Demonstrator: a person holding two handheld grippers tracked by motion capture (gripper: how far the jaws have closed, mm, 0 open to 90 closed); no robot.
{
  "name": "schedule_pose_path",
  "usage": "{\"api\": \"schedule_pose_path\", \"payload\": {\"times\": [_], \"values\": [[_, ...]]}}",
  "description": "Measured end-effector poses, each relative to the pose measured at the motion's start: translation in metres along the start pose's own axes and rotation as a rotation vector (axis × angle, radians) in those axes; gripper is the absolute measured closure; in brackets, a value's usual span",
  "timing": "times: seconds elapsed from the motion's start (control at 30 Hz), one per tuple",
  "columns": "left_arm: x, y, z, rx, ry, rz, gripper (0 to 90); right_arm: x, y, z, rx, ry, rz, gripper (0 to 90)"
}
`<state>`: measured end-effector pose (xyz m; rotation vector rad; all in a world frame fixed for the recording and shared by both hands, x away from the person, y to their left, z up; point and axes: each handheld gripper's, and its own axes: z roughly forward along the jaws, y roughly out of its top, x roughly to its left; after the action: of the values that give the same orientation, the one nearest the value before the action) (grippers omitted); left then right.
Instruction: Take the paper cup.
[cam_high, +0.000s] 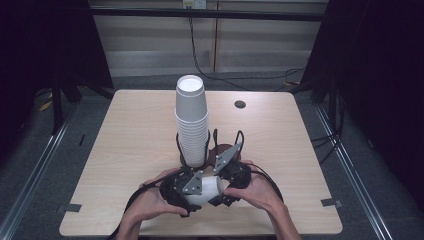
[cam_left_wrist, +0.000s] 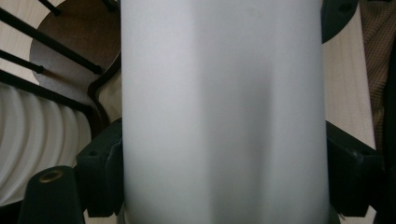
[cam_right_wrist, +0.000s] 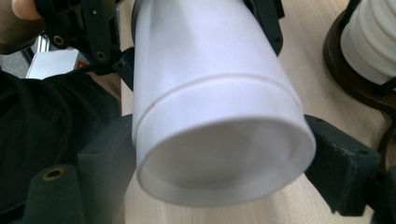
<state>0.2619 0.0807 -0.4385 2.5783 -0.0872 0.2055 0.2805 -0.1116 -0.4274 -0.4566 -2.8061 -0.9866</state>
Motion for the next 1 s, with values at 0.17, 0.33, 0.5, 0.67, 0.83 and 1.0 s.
{"api": "schedule_pose_path", "payload": {"times": [0.17,0.33,0.5,0.67,0.83,1.0], "values": [[-0.001,0.0013,0.0015,-0.016,-0.011,-0.009,17.0,0.0002,0.0025,0.0006,0.021,0.024,0.002,20.3],[-0.0008,0.001,0.0032,-0.013,-0.007,-0.011,17.0,0.0006,0.003,0.0018,0.031,0.023,0.001,21.4],[-0.0012,-0.0003,0.0034,-0.021,-0.015,-0.015,17.0,0.001,0.0031,0.0029,0.033,0.018,-0.006,22.4],[-0.0001,-0.0011,0.0037,-0.031,-0.002,-0.014,15.3,0.0014,0.0042,0.0008,0.043,0.015,-0.007,23.2],[0.001,-0.0018,0.0025,-0.047,0.001,-0.012,14.5,0.002,0.0055,-0.0006,0.042,0.009,-0.01,23.3],[0.0014,-0.0026,-0.0012,-0.087,0.018,-0.021,13.9,0.0033,0.0081,-0.004,0.044,0.002,-0.01,23.4]]}}
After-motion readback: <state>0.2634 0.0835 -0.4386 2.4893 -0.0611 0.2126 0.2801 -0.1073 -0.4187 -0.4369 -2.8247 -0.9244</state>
